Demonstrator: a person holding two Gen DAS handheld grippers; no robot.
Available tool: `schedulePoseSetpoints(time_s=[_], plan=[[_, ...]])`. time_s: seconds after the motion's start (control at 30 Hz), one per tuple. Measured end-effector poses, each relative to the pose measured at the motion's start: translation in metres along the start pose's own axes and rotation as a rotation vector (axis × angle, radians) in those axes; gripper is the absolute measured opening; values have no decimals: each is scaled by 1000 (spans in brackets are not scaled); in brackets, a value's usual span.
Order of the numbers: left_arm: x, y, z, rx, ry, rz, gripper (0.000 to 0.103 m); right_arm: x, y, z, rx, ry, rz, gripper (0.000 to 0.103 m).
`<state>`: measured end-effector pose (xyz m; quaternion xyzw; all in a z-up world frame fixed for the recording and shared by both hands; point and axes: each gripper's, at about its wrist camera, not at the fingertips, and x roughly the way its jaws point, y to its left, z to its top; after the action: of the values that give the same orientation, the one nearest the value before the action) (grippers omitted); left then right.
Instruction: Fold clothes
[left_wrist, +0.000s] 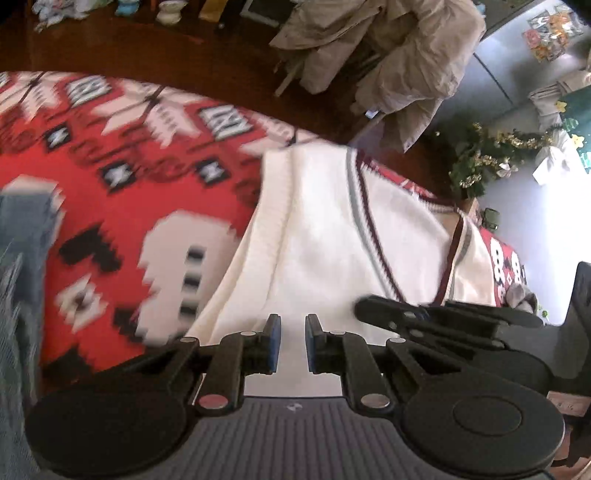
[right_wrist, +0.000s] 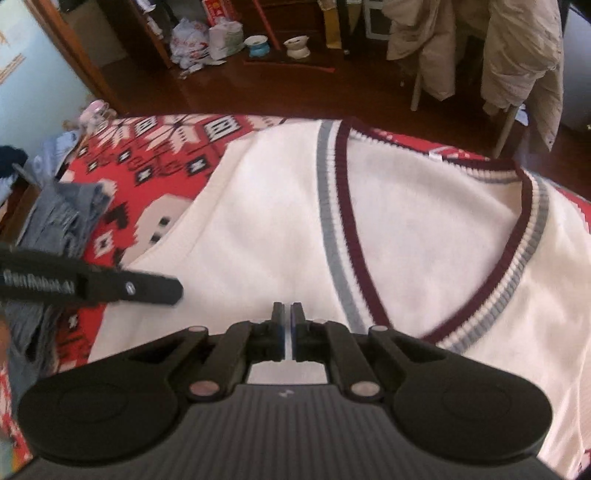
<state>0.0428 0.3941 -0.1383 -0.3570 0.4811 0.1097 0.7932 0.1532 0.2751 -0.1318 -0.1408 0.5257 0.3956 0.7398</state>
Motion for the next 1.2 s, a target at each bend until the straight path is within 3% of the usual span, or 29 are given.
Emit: schedulePoseSetpoints(time_s=[0.23, 0.37, 0.63, 0.73, 0.87, 1.13, 1.2], plan=[[25, -3, 57, -21, -80, -1, 13, 31, -11, 63, 28, -60, 15, 3], [41, -4, 85, -37, -88, -11, 3, 49, -17, 95, 35, -89, 24, 3], [44, -1, 107, -73, -118, 0, 4, 55, -36, 117, 126, -133, 62, 0], [35, -6, 114, -60, -132, -9, 6, 40, -48, 114, 176, -167, 56, 7], [26, -34, 115, 26, -110, -70, 6, 7, -77, 92, 269, -202, 17, 7], [49, -116, 76, 221, 32, -180, 6, -64, -152, -8, 473, -147, -196, 7], [63, -134, 62, 247, 74, -205, 6, -74, -171, -29, 491, -138, -206, 7]])
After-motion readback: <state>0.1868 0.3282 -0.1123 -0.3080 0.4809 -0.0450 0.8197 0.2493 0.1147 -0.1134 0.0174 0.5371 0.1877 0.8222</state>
